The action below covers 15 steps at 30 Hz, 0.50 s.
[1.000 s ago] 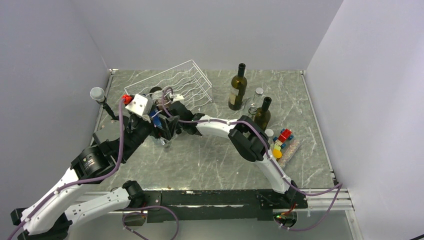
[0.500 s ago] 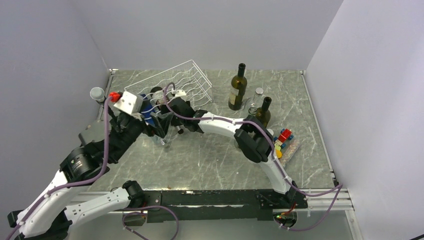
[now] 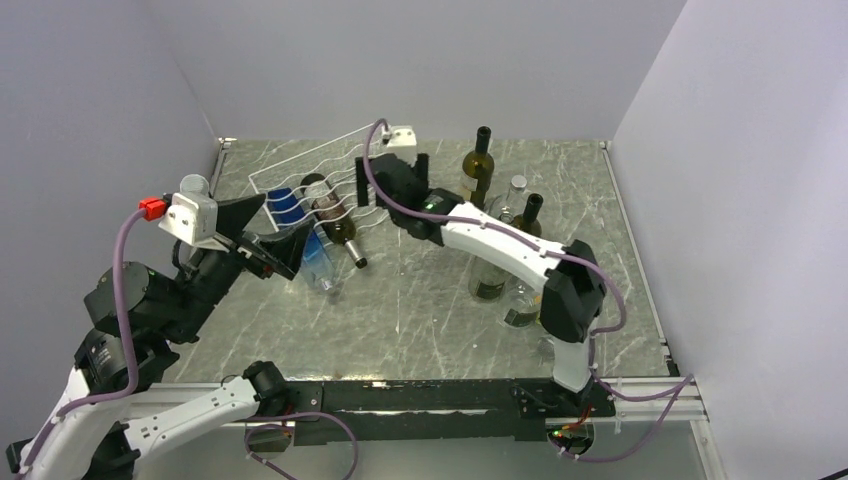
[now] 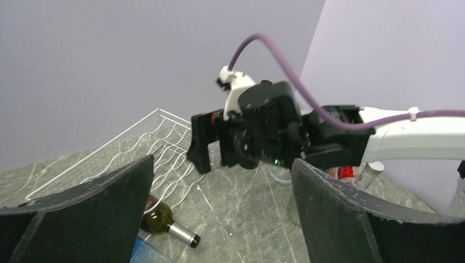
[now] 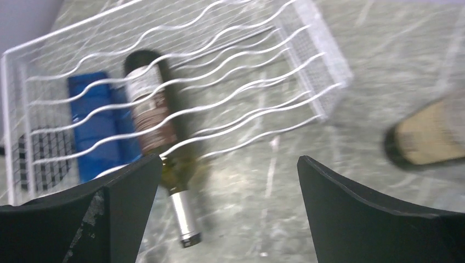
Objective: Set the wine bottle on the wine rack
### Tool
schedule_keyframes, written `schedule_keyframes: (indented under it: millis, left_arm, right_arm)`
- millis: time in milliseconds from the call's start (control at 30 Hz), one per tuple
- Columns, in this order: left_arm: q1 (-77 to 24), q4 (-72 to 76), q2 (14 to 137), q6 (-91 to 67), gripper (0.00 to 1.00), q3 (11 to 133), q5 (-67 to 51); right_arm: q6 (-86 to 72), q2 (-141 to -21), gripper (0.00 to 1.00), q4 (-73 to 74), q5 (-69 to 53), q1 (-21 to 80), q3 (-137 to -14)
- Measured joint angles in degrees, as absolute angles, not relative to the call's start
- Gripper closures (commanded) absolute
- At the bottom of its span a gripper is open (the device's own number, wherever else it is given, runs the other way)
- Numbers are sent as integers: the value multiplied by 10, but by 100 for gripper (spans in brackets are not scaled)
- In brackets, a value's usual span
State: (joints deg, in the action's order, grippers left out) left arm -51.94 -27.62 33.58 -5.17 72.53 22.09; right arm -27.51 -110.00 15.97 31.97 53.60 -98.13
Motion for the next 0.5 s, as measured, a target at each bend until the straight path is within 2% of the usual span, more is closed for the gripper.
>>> schedule_keyframes:
  millis: [300, 500]
  left_arm:
    - [-519, -278, 352, -56, 1, 715, 218]
    - [-519, -290, 389, -57, 1, 714, 216]
  right_arm:
    - [-220, -1000, 6, 255, 390, 475, -1000]
    - [-203, -978, 9, 283, 437, 428, -1021]
